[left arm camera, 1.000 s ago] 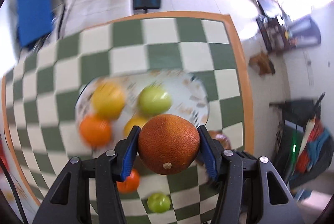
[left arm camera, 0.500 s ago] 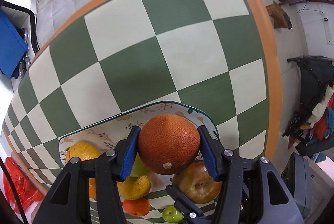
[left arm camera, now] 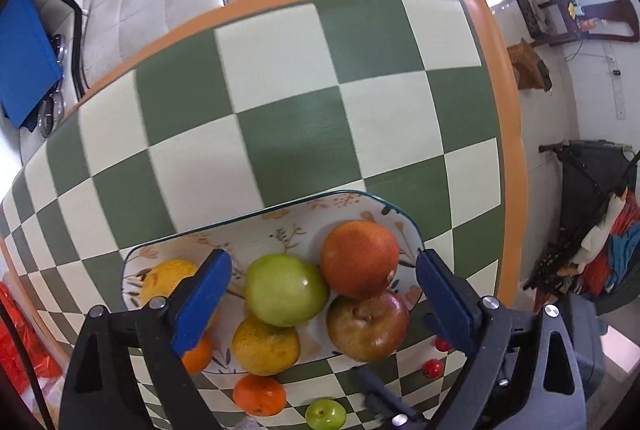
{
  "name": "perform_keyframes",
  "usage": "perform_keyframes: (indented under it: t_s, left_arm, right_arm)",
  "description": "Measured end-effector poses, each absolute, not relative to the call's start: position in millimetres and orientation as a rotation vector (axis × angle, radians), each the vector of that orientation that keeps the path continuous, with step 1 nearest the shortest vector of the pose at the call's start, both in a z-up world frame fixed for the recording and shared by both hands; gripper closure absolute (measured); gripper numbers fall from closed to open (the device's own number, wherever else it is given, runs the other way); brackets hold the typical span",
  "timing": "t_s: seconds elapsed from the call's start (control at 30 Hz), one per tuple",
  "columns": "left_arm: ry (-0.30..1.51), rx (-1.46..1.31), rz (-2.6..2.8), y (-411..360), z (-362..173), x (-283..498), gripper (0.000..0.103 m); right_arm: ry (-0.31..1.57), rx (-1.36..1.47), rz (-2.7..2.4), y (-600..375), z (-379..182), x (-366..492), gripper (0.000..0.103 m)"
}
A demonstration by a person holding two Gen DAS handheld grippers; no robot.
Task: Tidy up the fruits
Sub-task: 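Place the brown fruit and red apple on the plate with both tools, then withdraw both tools from the plate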
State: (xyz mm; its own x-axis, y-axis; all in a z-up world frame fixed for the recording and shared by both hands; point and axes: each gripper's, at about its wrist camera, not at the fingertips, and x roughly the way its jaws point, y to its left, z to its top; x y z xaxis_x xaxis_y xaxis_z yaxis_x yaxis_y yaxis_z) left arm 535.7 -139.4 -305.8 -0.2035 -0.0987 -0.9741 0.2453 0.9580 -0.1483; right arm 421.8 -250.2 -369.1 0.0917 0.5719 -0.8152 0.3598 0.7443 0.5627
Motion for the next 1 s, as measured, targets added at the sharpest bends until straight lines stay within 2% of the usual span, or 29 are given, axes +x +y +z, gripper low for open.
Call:
perform_keyframes:
  t_s: [0.03,0.37,0.57,1.0]
  left_arm:
    - [1.729,0.101,-0.299,-132.3,-301.6,532.3,0.009]
    - [1.540,0.019,-0.106,-41.7,-274.2,464.2,0.009]
    - [1.468,0.021,-0.054,-18.6,-258.0,417.5,0.009]
    - [1.265,0.010,-0.003,-4.2,-187.6,353.9,0.009]
  right_arm:
    - [1.528,0.750,0.165,-249.5,-365.0,421.1,0.011]
    - [1.482,0.318,0.002,-238.5,-325.8,412.8,0.008]
    - [1.425,0.211,0.001,-224.1,-303.8,400.5,0.008]
    - [1.302,0.127,0.006,-201.8,-231.0,365.5,0.008]
